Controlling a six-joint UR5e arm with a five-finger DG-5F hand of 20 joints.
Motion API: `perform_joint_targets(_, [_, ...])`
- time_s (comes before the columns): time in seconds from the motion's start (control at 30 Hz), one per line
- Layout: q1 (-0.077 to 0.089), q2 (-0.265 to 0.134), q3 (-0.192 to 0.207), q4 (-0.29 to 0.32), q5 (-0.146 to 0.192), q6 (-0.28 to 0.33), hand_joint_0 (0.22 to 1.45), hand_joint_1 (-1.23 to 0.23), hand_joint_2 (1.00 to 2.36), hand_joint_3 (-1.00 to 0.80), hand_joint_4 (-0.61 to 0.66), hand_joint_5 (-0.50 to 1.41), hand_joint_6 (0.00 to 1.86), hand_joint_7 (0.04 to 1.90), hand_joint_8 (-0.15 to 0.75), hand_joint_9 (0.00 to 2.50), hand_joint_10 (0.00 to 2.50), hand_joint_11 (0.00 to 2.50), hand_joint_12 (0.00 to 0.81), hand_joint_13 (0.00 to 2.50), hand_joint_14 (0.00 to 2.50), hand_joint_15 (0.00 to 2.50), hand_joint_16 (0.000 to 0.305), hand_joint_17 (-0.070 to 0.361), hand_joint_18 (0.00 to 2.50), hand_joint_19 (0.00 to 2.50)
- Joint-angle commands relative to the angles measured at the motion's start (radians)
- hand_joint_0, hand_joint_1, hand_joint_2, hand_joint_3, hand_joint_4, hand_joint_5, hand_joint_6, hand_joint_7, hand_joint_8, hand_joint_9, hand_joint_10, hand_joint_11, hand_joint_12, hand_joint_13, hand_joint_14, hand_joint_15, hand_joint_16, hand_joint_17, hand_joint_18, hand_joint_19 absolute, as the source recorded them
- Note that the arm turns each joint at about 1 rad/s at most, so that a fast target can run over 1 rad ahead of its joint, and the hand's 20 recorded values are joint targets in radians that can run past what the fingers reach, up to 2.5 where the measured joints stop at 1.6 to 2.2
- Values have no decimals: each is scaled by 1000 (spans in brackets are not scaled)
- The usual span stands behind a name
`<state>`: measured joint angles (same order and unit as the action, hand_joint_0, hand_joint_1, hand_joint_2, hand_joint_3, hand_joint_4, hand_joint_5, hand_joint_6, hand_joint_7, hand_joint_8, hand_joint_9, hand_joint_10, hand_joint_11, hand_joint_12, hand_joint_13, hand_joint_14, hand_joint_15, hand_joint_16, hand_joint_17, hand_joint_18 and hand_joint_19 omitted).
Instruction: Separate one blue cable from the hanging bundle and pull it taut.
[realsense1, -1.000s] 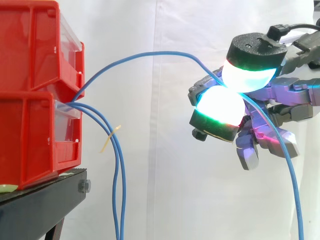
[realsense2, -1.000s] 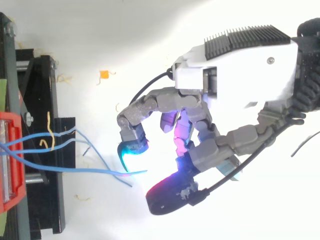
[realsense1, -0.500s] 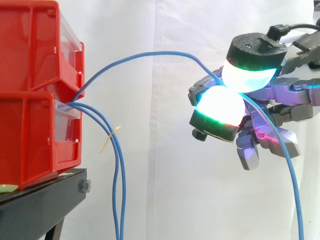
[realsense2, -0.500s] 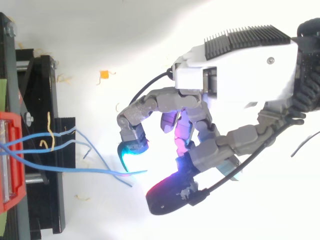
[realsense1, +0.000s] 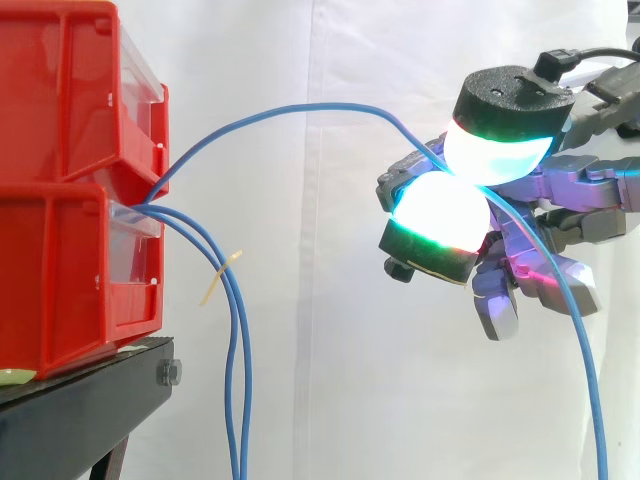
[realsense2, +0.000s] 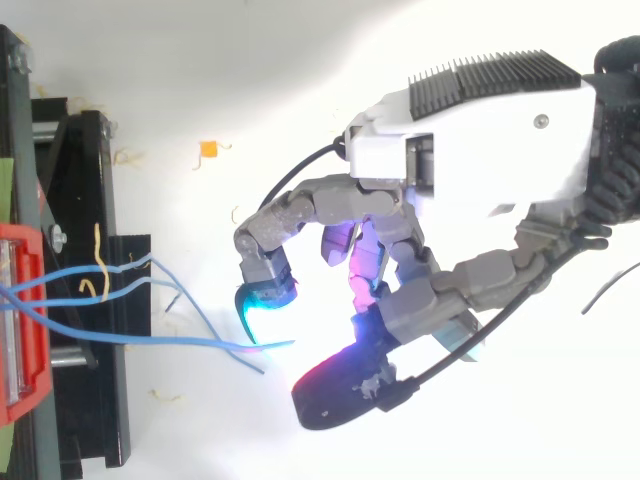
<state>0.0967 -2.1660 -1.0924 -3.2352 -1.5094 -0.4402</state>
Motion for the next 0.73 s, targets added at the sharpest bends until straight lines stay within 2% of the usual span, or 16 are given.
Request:
perform_joint_targets(0.0, [0, 0, 0, 0, 0, 0, 734, -739, 1012, -118, 49, 141, 506, 1271, 126, 1958, 18, 440, 250, 1315, 20, 572, 43, 98, 780, 569])
perform_joint_targets(0.7, [0, 0, 0, 0, 0, 0, 735, -741, 1011, -109, 50, 141, 506, 1264, 124, 1955, 17, 445, 255, 1315, 18, 576, 43, 98, 781, 567])
